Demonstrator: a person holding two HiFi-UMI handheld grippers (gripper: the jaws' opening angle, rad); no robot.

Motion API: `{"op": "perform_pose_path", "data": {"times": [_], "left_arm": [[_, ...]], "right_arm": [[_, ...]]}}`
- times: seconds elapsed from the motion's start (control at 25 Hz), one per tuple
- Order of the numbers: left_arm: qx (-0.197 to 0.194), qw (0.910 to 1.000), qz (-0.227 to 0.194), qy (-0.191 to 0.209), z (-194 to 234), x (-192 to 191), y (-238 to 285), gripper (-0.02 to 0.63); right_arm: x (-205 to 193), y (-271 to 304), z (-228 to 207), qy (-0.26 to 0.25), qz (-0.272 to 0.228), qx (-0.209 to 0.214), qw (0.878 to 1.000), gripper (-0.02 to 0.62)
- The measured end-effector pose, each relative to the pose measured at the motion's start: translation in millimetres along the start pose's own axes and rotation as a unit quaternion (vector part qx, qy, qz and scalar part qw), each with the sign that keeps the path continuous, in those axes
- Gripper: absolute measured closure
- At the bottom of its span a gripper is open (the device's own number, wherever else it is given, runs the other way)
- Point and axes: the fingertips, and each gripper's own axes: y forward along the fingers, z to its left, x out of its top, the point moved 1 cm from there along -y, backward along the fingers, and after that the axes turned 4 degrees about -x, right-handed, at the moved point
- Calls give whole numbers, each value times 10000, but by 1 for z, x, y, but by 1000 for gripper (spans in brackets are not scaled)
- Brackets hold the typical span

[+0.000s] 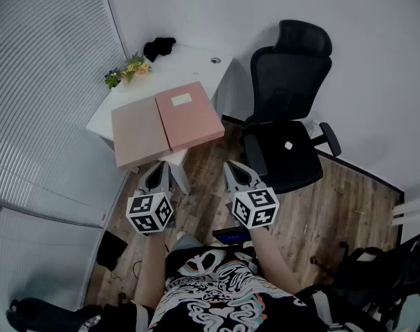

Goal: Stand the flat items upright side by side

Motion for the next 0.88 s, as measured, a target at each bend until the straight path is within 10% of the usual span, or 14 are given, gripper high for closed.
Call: {"op": "perform_pose_path", "data": {"times": [0.44,0.68,0.88], "left_arm": [[86,9999,-88,-41,2,5,-3,604],[-239,9991,-224,-265,-3,7,-6,540],[-326,9989,4,-338,-1,-7,-2,488]], "right_arm": [[4,2,-5,173,-45,15,9998,594],[0,1,-11,1067,-84,292,9938,592],[-8,5,-16,1601,57,483,9859,452]]}}
